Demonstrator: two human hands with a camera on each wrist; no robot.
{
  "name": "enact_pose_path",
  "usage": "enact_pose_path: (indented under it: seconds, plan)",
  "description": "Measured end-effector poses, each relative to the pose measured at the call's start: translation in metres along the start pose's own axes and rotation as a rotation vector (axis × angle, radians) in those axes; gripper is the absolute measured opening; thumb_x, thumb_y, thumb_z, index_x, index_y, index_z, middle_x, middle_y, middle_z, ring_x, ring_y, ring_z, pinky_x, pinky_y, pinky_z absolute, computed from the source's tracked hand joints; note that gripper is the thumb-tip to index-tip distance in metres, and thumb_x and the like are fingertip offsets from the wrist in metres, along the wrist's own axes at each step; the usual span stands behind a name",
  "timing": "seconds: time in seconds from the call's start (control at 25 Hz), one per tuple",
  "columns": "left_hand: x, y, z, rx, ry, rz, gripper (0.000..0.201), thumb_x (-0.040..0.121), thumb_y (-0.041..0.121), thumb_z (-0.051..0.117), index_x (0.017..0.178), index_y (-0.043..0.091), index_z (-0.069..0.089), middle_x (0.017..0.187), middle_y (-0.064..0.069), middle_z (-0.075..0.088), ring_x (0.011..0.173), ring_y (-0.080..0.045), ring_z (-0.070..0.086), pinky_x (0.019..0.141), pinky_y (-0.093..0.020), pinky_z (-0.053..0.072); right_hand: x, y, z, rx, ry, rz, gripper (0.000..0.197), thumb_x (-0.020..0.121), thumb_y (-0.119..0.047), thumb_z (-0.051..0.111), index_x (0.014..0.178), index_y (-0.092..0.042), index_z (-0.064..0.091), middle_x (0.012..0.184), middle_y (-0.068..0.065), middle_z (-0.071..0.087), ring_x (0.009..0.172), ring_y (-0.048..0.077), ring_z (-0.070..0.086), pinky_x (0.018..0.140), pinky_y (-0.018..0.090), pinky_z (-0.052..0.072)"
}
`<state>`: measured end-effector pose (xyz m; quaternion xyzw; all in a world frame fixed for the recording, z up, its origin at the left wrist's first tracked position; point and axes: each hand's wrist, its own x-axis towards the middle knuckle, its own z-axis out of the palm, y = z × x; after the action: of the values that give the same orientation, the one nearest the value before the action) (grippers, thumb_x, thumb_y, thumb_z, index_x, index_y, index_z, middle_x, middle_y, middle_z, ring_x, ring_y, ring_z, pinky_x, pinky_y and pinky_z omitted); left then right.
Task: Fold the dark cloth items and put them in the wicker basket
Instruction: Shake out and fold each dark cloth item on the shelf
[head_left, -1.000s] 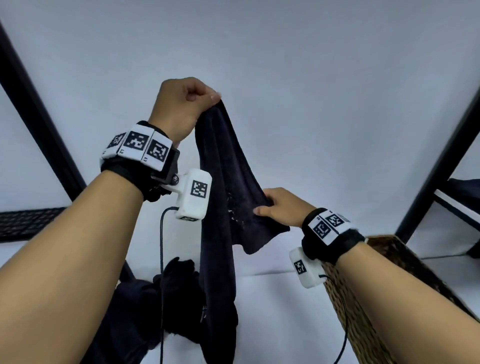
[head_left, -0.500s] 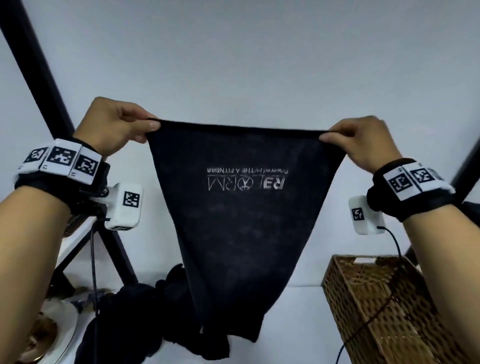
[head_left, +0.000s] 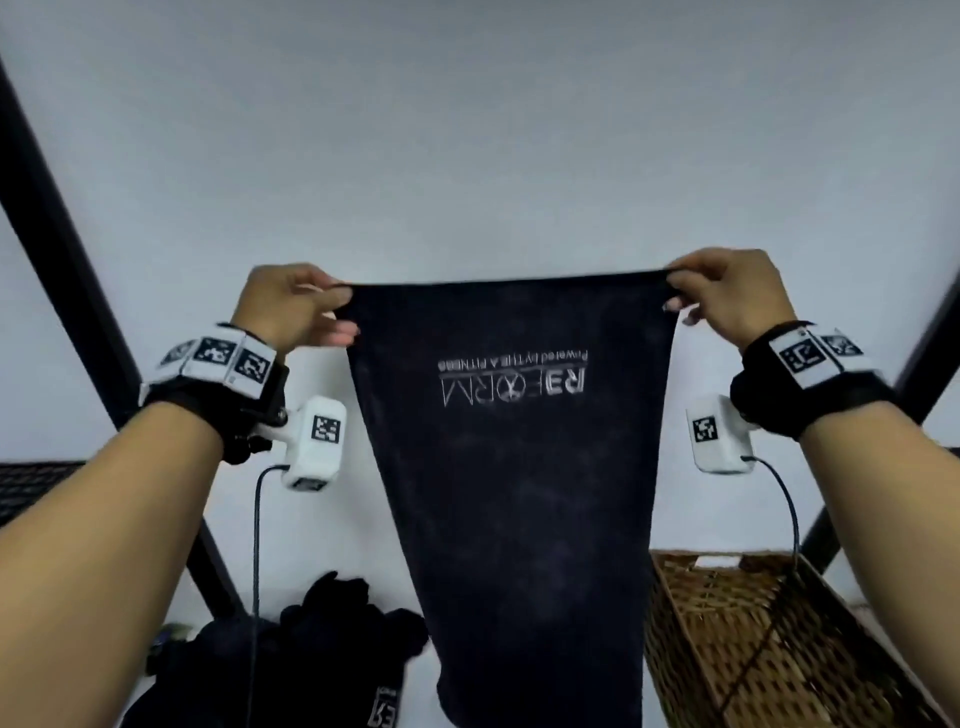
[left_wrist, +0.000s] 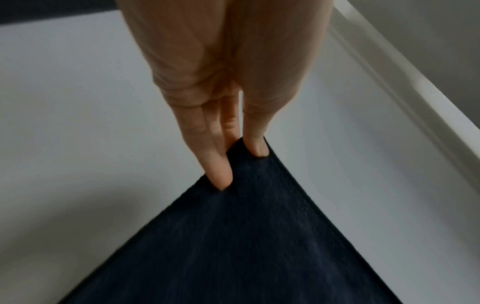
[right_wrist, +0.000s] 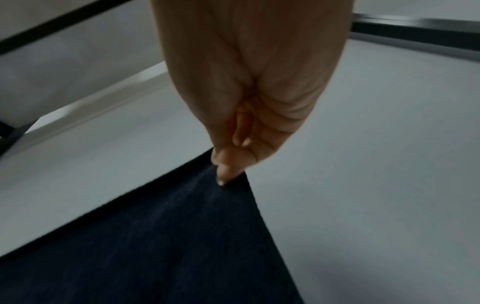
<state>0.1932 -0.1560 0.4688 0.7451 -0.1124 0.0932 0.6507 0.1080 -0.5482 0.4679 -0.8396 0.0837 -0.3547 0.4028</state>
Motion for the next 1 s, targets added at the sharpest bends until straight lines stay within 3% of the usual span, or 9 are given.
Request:
enact_pose_path:
  seconds: [0.08,0.2,0.36,0.52,0.64,0.72,0.76,0.88,1.0]
  plan:
    - [0.003,0.011,0.009,-0.060,0.058,0.076,0.021,0.087,-0.001,0.063,0.073,0.011,0.054,0.078,-0.013,0.060,0.051,-0.019,0.068,0.061,-0.036,0.061,0.012,-0.001,-0.009,0.077,0.073,-0.037,0.007,0.086,-0.012,0.063,0.084,-0.016,0.069,0.073,0.005,0.067,0.050,0.002,0.063,0.046,0.016,0.045]
    - [-0.009,0.032,0.005,-0.124,0.100,0.189,0.017,0.087,0.003,0.065,0.075,0.013,0.056,0.078,-0.008,0.060,0.059,-0.023,0.070,0.069,-0.038,0.060,0.010,-0.019,-0.031,0.206,0.170,-0.118,0.006,0.083,-0.018,0.065,0.086,-0.021,0.070,0.072,-0.009,0.065,0.058,-0.001,0.059,0.058,0.014,0.045]
    - [-0.059,0.049,-0.015,-0.184,0.082,0.255,0.013,0.085,0.007,0.067,0.078,0.014,0.059,0.080,-0.007,0.062,0.066,-0.024,0.071,0.076,-0.040,0.059,-0.042,-0.042,-0.055,0.515,0.101,-0.089,0.006,0.088,-0.018,0.062,0.085,-0.021,0.066,0.081,-0.001,0.065,0.075,0.014,0.061,0.067,0.026,0.054]
    - [-0.124,0.046,-0.039,-0.198,0.042,0.290,0.019,0.086,0.013,0.067,0.070,0.025,0.067,0.073,0.005,0.066,0.064,-0.018,0.068,0.069,-0.031,0.056,-0.111,-0.061,-0.074,0.602,0.055,-0.084,0.007,0.092,-0.018,0.058,0.088,-0.020,0.064,0.083,0.000,0.060,0.074,0.015,0.056,0.070,0.032,0.055]
    - [-0.175,0.029,-0.061,-0.173,0.019,0.299,0.010,0.087,0.016,0.065,0.081,0.021,0.070,0.074,0.006,0.068,0.065,-0.013,0.063,0.060,-0.022,0.048,-0.169,-0.067,-0.084,0.629,0.041,-0.065,0.008,0.093,-0.018,0.058,0.089,-0.021,0.064,0.083,-0.002,0.059,0.074,0.012,0.055,0.069,0.031,0.053]
    - [-0.208,0.012,-0.073,-0.145,0.032,0.266,0.011,0.087,0.013,0.065,0.093,0.005,0.069,0.072,0.006,0.068,0.064,-0.011,0.059,0.057,-0.019,0.043,-0.209,-0.064,-0.086,0.622,0.019,-0.024,0.009,0.093,-0.018,0.058,0.089,-0.022,0.065,0.083,-0.002,0.061,0.077,0.013,0.056,0.068,0.029,0.051]
    - [-0.225,0.000,-0.078,-0.146,0.009,0.239,0.009,0.087,0.011,0.065,0.092,0.005,0.070,0.071,0.007,0.067,0.063,-0.009,0.059,0.057,-0.018,0.043,-0.229,-0.060,-0.085,0.614,0.000,0.006,0.010,0.094,-0.017,0.058,0.089,-0.021,0.065,0.083,-0.002,0.062,0.078,0.014,0.056,0.069,0.029,0.052]
    - [-0.269,-0.038,-0.088,-0.205,-0.095,0.136,0.006,0.077,0.015,0.072,0.075,0.020,0.073,0.072,0.009,0.070,0.068,-0.007,0.062,0.062,-0.015,0.049,-0.282,-0.036,-0.080,0.575,-0.047,0.106,0.014,0.095,-0.015,0.056,0.088,-0.021,0.067,0.084,-0.001,0.065,0.081,0.016,0.058,0.073,0.032,0.054]
    - [-0.296,-0.090,-0.084,-0.215,-0.156,-0.066,0.016,0.061,0.028,0.080,0.073,0.021,0.074,0.076,0.005,0.072,0.075,-0.010,0.065,0.074,-0.022,0.053,-0.328,0.006,-0.062,0.536,-0.078,0.248,0.010,0.093,-0.018,0.060,0.087,-0.021,0.068,0.084,-0.001,0.067,0.082,0.014,0.060,0.069,0.029,0.052]
